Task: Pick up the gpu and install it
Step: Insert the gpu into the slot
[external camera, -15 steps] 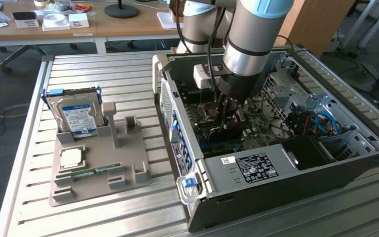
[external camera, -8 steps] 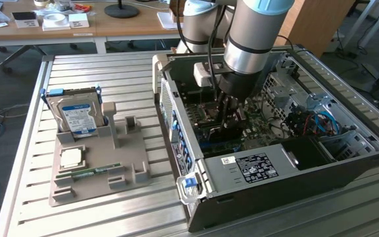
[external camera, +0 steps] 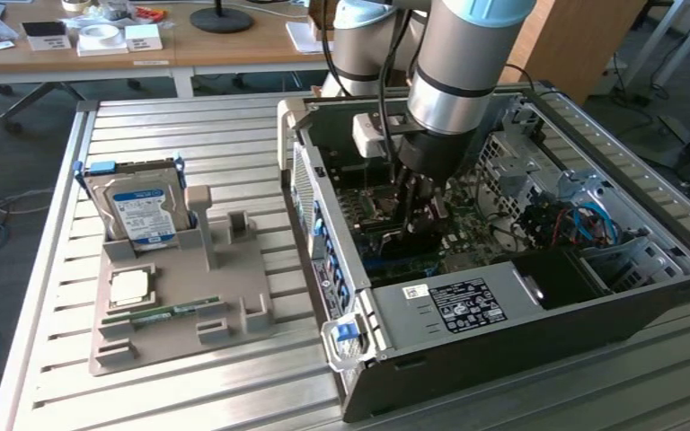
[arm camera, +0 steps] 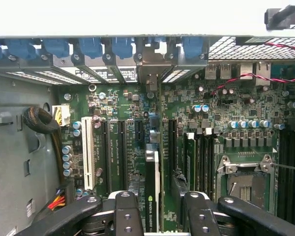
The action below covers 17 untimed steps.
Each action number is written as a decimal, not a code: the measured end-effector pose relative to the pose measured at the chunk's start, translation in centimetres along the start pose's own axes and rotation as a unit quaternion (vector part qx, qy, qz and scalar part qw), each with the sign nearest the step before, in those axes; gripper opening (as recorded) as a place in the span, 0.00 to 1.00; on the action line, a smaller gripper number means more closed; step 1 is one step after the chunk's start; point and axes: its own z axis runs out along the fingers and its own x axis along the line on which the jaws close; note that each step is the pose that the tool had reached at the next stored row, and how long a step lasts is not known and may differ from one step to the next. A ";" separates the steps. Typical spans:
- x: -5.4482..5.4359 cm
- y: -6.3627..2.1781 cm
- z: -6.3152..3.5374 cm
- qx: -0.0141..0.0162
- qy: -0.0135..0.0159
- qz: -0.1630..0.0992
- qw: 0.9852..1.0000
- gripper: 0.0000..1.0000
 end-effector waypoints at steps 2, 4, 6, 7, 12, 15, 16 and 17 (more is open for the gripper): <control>0.0 0.00 -0.08 0.000 0.000 0.000 1.000 0.40; 0.0 0.00 -0.21 0.000 0.000 0.000 1.000 0.40; 0.0 0.00 -0.41 0.000 0.000 0.000 1.000 0.40; 0.0 0.00 -0.53 0.000 0.000 0.000 1.000 0.40; 0.0 0.00 -1.05 0.000 0.000 0.000 1.000 0.40; -0.1 -0.01 -1.47 0.000 0.000 0.000 1.000 0.40; -0.1 -0.01 -1.62 0.000 0.000 0.000 1.000 0.40; -0.1 -0.01 -1.79 0.000 0.000 0.000 1.000 0.40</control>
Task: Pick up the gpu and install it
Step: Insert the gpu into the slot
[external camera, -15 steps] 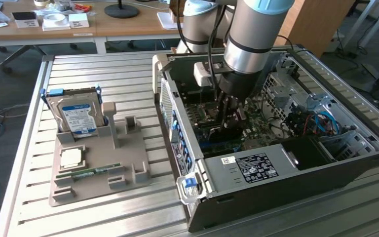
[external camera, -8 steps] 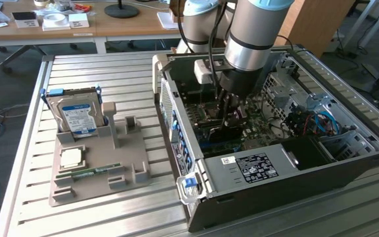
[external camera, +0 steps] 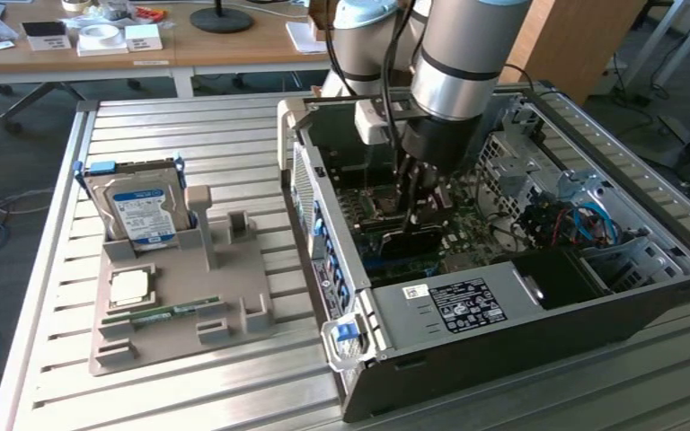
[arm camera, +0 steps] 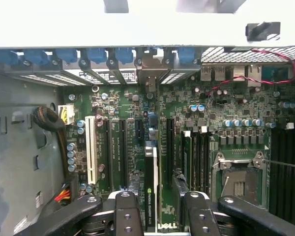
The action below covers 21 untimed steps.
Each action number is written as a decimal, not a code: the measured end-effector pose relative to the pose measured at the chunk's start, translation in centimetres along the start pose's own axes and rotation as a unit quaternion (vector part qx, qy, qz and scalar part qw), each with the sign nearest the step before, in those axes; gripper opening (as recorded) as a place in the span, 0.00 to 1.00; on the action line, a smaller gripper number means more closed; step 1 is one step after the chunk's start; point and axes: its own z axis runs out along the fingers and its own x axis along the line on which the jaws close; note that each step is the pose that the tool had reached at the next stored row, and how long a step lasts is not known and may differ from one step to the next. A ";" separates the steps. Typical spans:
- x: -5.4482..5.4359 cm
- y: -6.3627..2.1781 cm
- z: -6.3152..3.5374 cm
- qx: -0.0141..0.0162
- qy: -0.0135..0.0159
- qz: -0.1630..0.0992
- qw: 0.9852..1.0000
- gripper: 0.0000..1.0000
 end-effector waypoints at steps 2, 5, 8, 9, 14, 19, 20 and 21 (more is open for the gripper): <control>0.0 0.00 -0.34 0.000 0.000 0.000 1.000 0.40; 0.0 0.00 -0.89 0.000 0.000 0.000 1.000 0.40; 0.0 -0.01 -1.37 0.000 0.000 0.000 1.000 0.40; -0.1 -0.01 -1.49 0.000 0.000 0.000 1.000 0.40; -0.1 -0.01 -2.02 0.000 0.000 0.000 1.000 0.40; -0.1 -0.01 -2.71 0.000 0.000 0.000 1.000 0.40; -0.1 -0.01 -2.79 0.000 0.000 0.000 1.000 0.40; -0.1 -0.01 -2.86 0.000 0.000 0.000 1.000 0.40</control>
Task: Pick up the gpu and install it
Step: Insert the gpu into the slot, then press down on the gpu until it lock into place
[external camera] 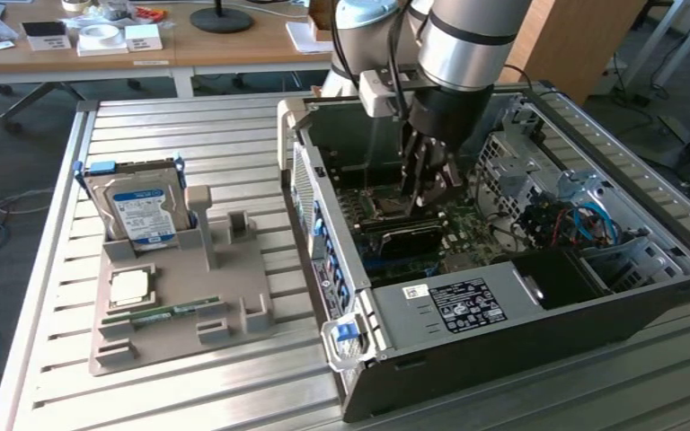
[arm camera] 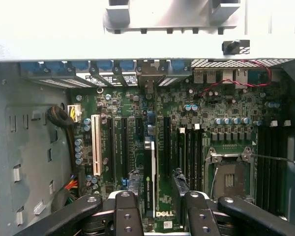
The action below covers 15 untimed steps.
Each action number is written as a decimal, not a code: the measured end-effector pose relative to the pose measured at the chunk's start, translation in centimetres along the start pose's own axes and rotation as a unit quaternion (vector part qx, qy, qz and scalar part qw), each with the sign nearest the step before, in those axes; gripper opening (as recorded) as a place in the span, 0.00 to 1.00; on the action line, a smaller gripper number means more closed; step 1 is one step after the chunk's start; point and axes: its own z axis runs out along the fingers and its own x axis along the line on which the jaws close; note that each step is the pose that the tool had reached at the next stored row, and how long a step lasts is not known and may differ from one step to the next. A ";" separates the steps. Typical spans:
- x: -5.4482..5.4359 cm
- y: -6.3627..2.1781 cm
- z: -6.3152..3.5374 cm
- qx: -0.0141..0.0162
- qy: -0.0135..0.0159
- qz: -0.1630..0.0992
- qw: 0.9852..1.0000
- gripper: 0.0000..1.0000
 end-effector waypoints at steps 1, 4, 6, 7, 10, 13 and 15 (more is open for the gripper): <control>0.0 0.00 -0.03 0.000 0.000 0.000 1.000 0.40; 0.0 0.00 -0.04 0.000 0.000 0.000 1.000 0.40; 0.0 0.00 -0.04 0.000 0.000 0.000 1.000 0.40; 0.0 0.00 -0.04 0.000 0.000 0.000 1.000 0.40; 0.0 0.00 -0.04 0.000 0.000 0.000 1.000 0.40; 0.0 0.00 -0.04 0.000 0.000 0.000 1.000 0.40; 0.0 0.00 -0.04 0.000 0.000 0.000 1.000 0.38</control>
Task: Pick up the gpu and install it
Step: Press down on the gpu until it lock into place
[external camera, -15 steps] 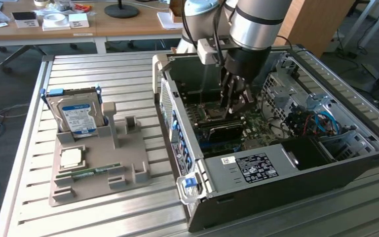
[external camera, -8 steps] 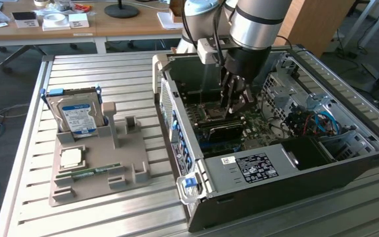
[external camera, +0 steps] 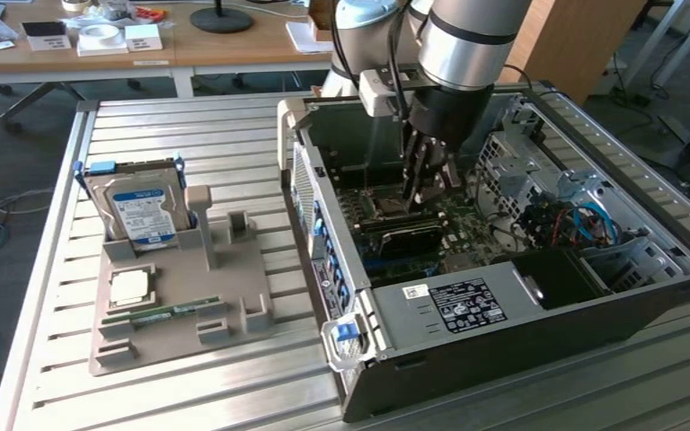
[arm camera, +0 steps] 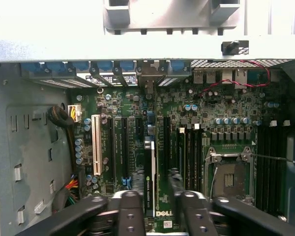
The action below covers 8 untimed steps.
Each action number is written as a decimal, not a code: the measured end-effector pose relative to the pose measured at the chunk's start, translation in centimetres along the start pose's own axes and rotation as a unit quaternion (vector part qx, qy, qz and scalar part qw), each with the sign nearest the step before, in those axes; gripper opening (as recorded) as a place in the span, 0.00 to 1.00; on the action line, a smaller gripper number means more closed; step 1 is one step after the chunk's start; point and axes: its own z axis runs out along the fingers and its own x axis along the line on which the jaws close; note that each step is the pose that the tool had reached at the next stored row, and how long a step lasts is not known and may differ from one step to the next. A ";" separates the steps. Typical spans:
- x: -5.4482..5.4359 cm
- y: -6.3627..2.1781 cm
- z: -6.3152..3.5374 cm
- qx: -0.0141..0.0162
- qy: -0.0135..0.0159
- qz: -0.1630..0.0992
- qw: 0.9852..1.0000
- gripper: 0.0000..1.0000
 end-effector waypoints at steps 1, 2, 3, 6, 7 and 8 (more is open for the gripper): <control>0.0 0.00 0.00 0.000 0.000 0.000 1.000 0.32; 0.0 0.00 0.00 0.000 0.000 0.000 1.000 0.26; 0.0 0.00 0.00 0.000 0.000 0.000 1.000 0.20; 0.0 0.00 0.00 0.000 0.000 0.000 1.000 0.15; 0.0 0.00 0.00 0.000 0.000 0.000 1.000 0.11; 0.0 0.00 0.00 0.000 0.000 0.000 1.000 0.11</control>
